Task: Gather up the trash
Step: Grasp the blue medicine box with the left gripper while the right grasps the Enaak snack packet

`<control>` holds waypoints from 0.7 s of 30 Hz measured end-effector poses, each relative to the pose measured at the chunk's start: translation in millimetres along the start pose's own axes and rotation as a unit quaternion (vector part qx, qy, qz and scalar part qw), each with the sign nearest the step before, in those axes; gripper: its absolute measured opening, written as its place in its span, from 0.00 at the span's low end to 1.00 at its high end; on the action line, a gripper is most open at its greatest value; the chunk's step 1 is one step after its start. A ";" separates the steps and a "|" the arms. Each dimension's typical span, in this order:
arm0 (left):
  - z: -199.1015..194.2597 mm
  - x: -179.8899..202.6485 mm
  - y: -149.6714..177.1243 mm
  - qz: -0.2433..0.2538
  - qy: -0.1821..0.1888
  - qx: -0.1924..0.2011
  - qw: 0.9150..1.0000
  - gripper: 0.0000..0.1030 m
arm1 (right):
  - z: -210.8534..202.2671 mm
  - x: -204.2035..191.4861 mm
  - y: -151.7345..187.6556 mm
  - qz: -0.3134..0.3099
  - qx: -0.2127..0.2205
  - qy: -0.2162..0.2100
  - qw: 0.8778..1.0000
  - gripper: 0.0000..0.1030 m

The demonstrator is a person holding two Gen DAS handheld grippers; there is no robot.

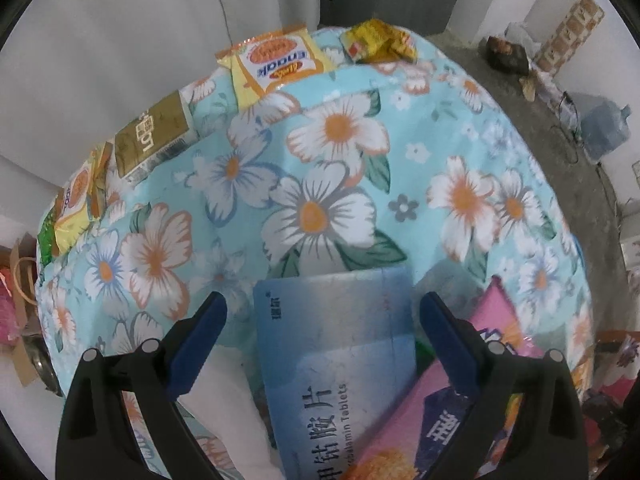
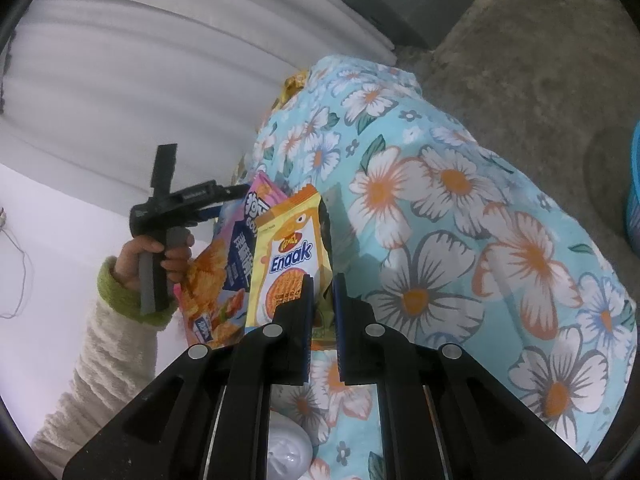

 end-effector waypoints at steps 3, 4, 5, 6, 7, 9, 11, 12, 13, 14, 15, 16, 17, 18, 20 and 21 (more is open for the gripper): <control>3.4 -0.3 1.6 0.002 0.000 -0.008 1.000 0.85 | -3.5 1.9 0.0 0.001 -0.001 -0.001 1.000 0.08; 3.1 -0.2 3.2 0.001 0.002 -0.008 1.000 0.81 | -4.1 1.9 0.0 0.001 -0.001 -0.001 1.000 0.08; 1.8 -0.4 3.2 -0.002 0.008 -0.005 1.000 0.75 | -5.3 2.5 -0.2 0.001 -0.001 -0.002 1.000 0.08; -0.2 -0.3 3.6 -0.003 0.011 -0.002 1.000 0.74 | -6.1 2.7 -0.4 0.001 -0.001 -0.002 1.000 0.08; -1.7 -3.0 5.2 -0.003 0.010 0.001 1.000 0.74 | -6.6 2.4 -0.9 0.001 0.000 -0.002 1.000 0.08; -8.7 -1.0 2.1 -0.001 0.000 0.016 1.000 0.73 | -8.3 2.0 -1.5 0.000 0.002 -0.002 1.000 0.08; -21.7 -0.7 2.1 0.004 -0.007 0.038 0.999 0.73 | -8.2 2.1 -1.9 0.000 0.003 -0.003 1.000 0.08; -28.5 -1.7 2.1 0.004 -0.009 0.050 0.999 0.73 | -7.9 2.4 -1.9 0.001 0.003 -0.003 1.000 0.08; -35.4 -2.7 2.6 0.003 -0.010 0.064 0.998 0.73 | -7.0 2.8 -1.9 0.001 0.003 -0.003 1.000 0.08; -46.5 -4.9 3.0 0.001 -0.014 0.084 0.996 0.73 | -6.8 2.7 -1.5 0.001 0.003 -0.003 1.000 0.08; -56.2 -7.0 4.4 -0.001 -0.021 0.103 0.994 0.73 | -6.9 2.8 -1.5 0.001 0.003 -0.003 1.000 0.08; -63.7 -7.7 5.6 -0.001 -0.027 0.117 0.993 0.73 | -6.7 2.9 -1.4 0.000 0.002 -0.003 1.000 0.08; -75.1 -9.1 7.3 0.001 -0.037 0.137 0.990 0.73 | -6.5 2.6 -1.3 0.000 0.002 -0.003 1.000 0.08; -84.9 -11.0 9.1 0.001 -0.046 0.154 0.987 0.73 | -6.5 2.2 -1.0 -0.001 0.001 -0.003 1.000 0.08; -102.7 -13.0 9.8 0.000 -0.063 0.184 0.981 0.72 | -6.5 1.7 -0.9 -0.001 0.001 -0.004 1.000 0.08; -112.7 -14.0 11.4 -0.002 -0.070 0.201 0.977 0.72 | -6.4 1.5 -0.8 -0.002 0.001 -0.004 1.000 0.08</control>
Point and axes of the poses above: each gripper's, at about its wrist camera, not at the fingertips, and z roughly the way its jaws point, x to its right, y to its underside, the point moved 8 cm from there along z, roughly the way its jaws point, and after that the axes turned 11 degrees about z, right-handed, at the moved point
